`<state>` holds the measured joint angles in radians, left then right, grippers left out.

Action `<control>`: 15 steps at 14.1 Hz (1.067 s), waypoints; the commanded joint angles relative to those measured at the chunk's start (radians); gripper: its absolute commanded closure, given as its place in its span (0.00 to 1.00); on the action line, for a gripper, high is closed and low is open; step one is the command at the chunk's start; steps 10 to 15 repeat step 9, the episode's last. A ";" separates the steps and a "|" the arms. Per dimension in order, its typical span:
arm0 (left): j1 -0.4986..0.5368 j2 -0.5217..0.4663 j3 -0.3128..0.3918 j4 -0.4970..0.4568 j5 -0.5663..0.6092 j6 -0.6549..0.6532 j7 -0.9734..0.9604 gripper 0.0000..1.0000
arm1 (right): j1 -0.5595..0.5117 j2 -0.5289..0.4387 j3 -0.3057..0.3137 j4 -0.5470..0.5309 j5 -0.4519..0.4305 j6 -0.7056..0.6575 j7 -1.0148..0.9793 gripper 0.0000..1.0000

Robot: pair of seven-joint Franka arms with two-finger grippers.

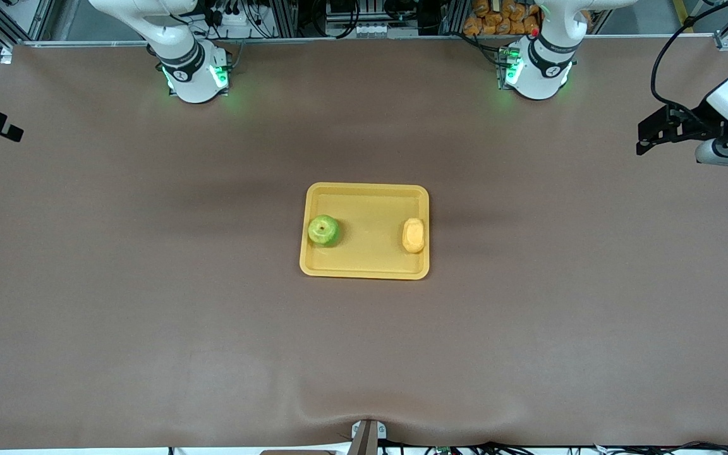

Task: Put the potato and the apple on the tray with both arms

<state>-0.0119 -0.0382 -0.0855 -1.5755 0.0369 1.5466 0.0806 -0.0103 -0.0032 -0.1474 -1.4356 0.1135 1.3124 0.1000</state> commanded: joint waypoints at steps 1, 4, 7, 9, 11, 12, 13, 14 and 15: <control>0.012 -0.008 -0.005 -0.003 -0.020 -0.006 0.015 0.00 | -0.014 -0.023 0.017 -0.022 -0.015 0.019 -0.011 0.00; 0.012 -0.008 -0.005 -0.003 -0.020 -0.006 0.015 0.00 | -0.013 -0.026 0.019 -0.023 -0.018 0.021 -0.013 0.00; 0.010 -0.008 -0.005 -0.003 -0.020 -0.006 0.015 0.00 | -0.005 -0.034 0.055 -0.025 -0.073 0.047 -0.017 0.00; 0.009 -0.009 -0.005 -0.001 -0.020 -0.006 0.013 0.00 | -0.007 -0.034 0.062 -0.026 -0.107 0.048 -0.019 0.00; 0.009 -0.009 -0.005 -0.001 -0.020 -0.006 0.013 0.00 | -0.007 -0.034 0.062 -0.026 -0.107 0.048 -0.019 0.00; 0.009 -0.009 -0.005 -0.001 -0.020 -0.006 0.013 0.00 | -0.007 -0.034 0.062 -0.026 -0.107 0.048 -0.019 0.00; 0.009 -0.009 -0.005 -0.001 -0.020 -0.006 0.013 0.00 | -0.007 -0.034 0.062 -0.026 -0.107 0.048 -0.019 0.00; 0.009 -0.009 -0.005 -0.001 -0.020 -0.006 0.013 0.00 | -0.007 -0.034 0.062 -0.026 -0.107 0.048 -0.019 0.00; 0.009 -0.009 -0.005 -0.001 -0.020 -0.006 0.013 0.00 | -0.007 -0.034 0.062 -0.026 -0.107 0.048 -0.019 0.00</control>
